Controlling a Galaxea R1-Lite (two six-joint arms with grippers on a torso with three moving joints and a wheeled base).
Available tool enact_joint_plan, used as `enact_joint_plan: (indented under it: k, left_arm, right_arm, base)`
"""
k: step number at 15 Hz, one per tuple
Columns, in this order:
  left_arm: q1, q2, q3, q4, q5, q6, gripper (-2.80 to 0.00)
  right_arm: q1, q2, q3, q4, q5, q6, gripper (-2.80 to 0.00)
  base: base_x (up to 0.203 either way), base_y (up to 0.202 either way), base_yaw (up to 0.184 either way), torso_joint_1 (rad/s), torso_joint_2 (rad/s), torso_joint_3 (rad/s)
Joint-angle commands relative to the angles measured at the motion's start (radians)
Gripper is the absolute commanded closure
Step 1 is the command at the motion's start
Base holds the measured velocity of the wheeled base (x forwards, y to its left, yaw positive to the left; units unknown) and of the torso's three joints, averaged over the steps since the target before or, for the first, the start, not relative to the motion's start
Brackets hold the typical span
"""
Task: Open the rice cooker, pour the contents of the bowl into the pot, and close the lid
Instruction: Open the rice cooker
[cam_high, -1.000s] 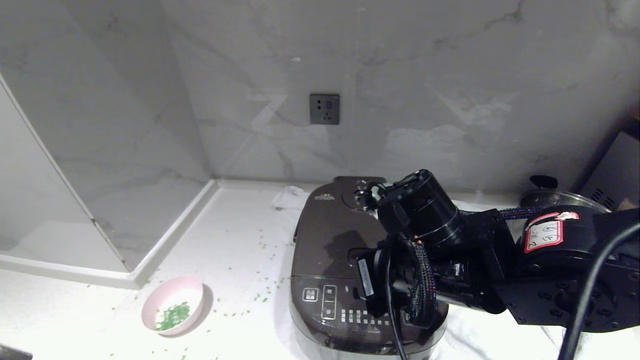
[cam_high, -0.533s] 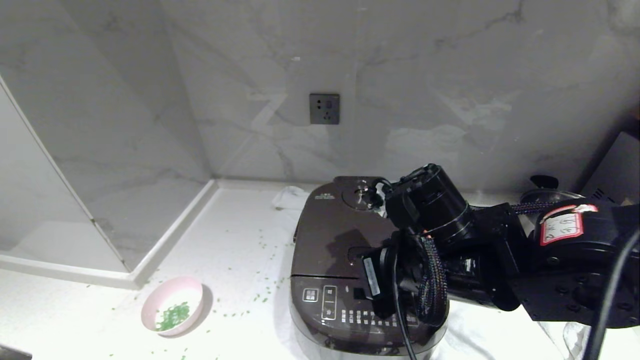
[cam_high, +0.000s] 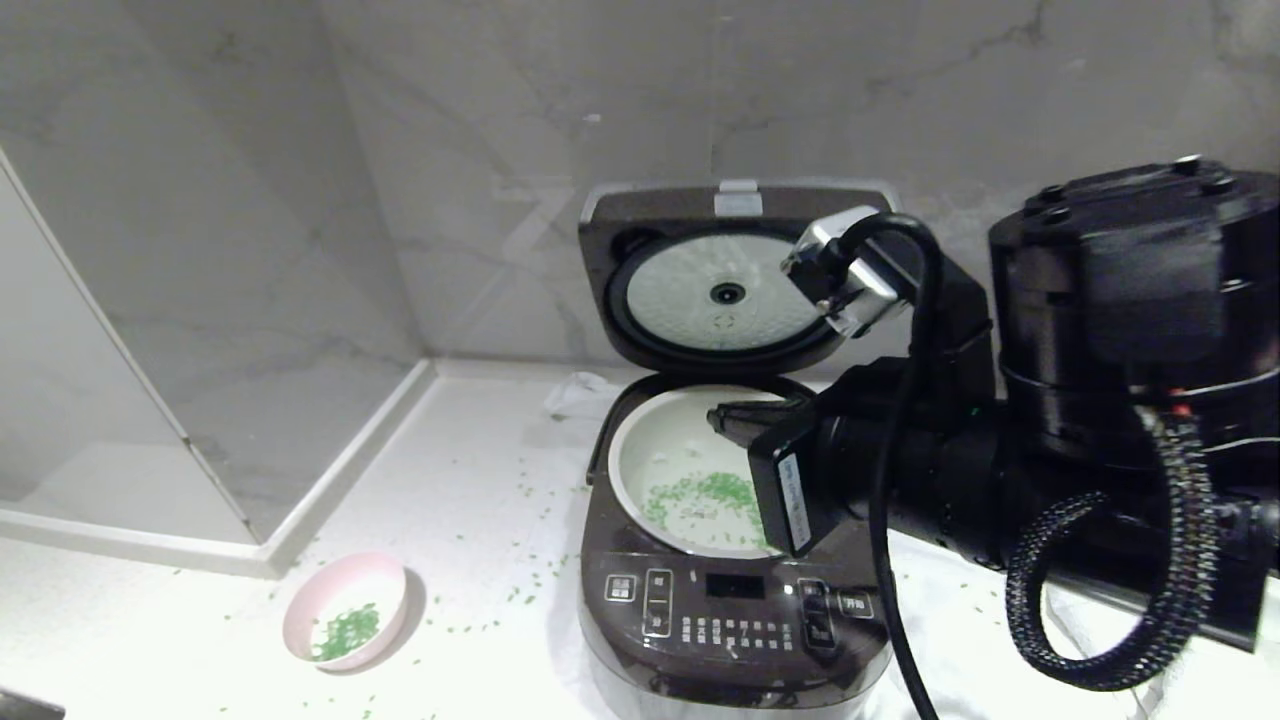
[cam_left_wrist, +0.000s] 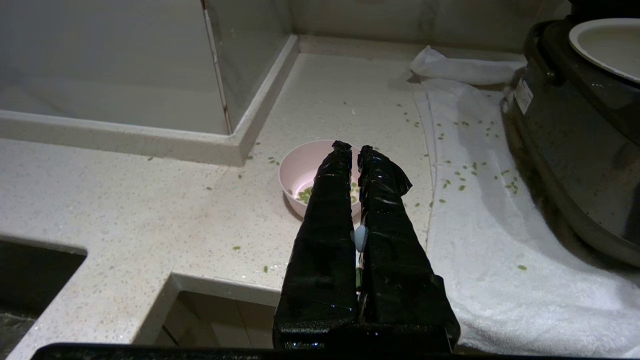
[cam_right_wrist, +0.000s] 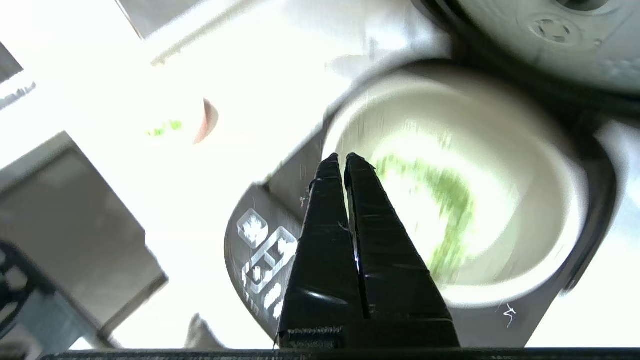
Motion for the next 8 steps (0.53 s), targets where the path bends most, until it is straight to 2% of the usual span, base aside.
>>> enact_joint_plan:
  k: [1, 3, 8]
  left_arm:
    - [0.0, 0.0, 0.014, 0.0, 0.0, 0.0, 0.0]
    - [0.0, 0.0, 0.014, 0.0, 0.0, 0.0, 0.0]
    - [0.0, 0.0, 0.014, 0.0, 0.0, 0.0, 0.0]
  right_arm:
    - [0.004, -0.041, 0.054, -0.194, -0.005, -0.081, 0.0]
    - [0.004, -0.07, 0.121, -0.299, -0.023, -0.175, 0.0]
    - [-0.022, -0.293, 0.17, -0.283, -0.055, -0.222, 0.0]
  base:
    - [0.0, 0.0, 0.0, 0.0, 0.0, 0.0]
    - [0.0, 0.0, 0.0, 0.0, 0.0, 0.0]
    - [0.0, 0.0, 0.0, 0.0, 0.0, 0.0]
